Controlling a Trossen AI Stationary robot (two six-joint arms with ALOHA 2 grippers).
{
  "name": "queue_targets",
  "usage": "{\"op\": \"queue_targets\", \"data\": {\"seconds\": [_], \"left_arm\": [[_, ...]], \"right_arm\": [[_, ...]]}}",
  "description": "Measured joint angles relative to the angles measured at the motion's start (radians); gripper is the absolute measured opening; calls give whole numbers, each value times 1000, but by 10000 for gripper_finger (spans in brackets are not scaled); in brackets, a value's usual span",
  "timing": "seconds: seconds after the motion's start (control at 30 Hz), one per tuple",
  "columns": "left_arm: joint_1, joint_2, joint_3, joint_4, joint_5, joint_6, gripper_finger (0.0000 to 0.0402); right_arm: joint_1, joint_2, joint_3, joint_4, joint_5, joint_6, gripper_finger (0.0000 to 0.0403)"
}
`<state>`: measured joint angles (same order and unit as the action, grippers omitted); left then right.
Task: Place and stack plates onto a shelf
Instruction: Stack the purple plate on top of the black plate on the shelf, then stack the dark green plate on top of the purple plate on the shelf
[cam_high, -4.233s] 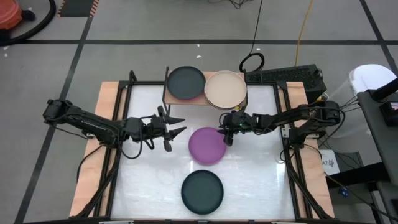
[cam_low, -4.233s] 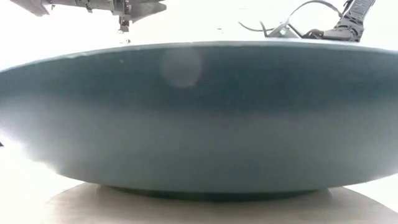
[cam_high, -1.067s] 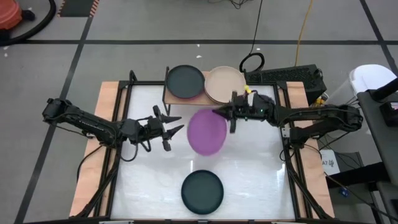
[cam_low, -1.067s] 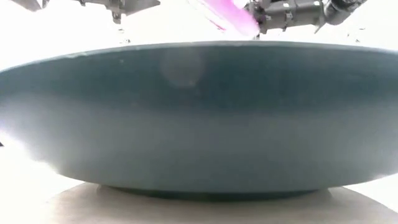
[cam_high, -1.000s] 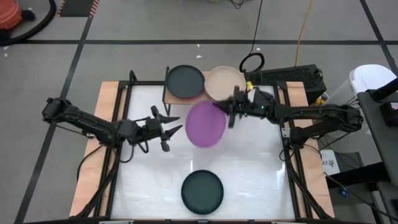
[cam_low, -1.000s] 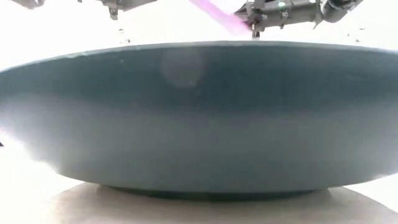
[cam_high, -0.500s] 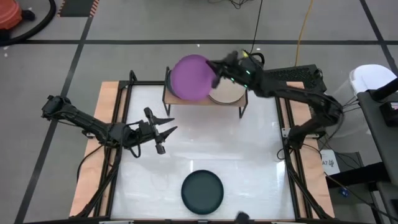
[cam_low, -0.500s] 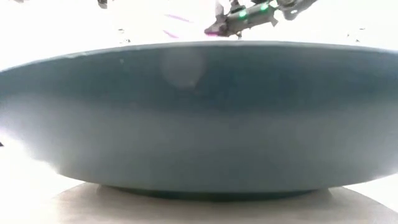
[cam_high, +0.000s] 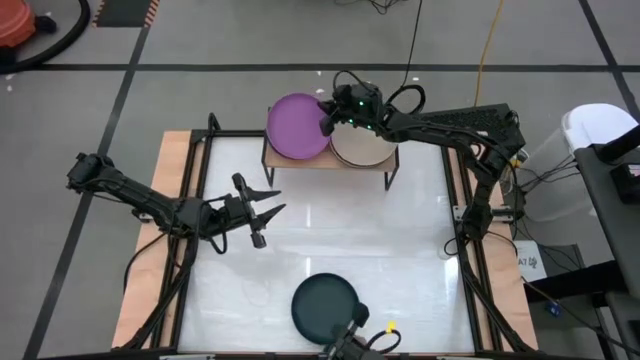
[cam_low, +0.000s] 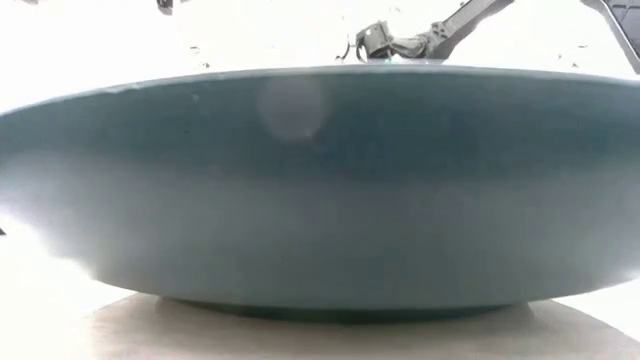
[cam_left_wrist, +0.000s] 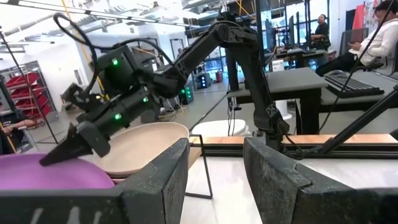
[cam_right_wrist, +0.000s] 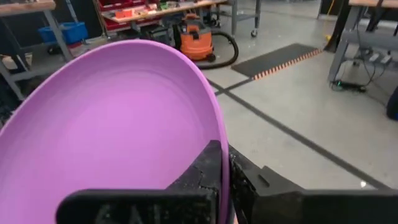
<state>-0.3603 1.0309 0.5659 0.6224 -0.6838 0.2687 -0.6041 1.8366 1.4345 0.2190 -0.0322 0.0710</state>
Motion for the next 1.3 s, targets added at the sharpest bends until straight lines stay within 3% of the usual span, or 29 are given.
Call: {"op": "queue_targets", "data": {"seconds": [0.27,0.53,0.7,0.97,1.3], "left_arm": [[1,0,0,0,0,0,161],[1,1,0,-8,0,-1,161],[1,1,0,-15,0,-2,161],[1,54,13,-51,59,-53,161],[1,278,274,-384,178,-201,161]], "right_arm": [[-1,10,-2,26,0,-38,32],[17,-62,-3,-4,-36,-85,108],[39,-182,-3,-88,-156,-130,135],[103,-439,-84,-182,-155,-228,138],[141,-772,-333,-178,-153,-248,131]]}}
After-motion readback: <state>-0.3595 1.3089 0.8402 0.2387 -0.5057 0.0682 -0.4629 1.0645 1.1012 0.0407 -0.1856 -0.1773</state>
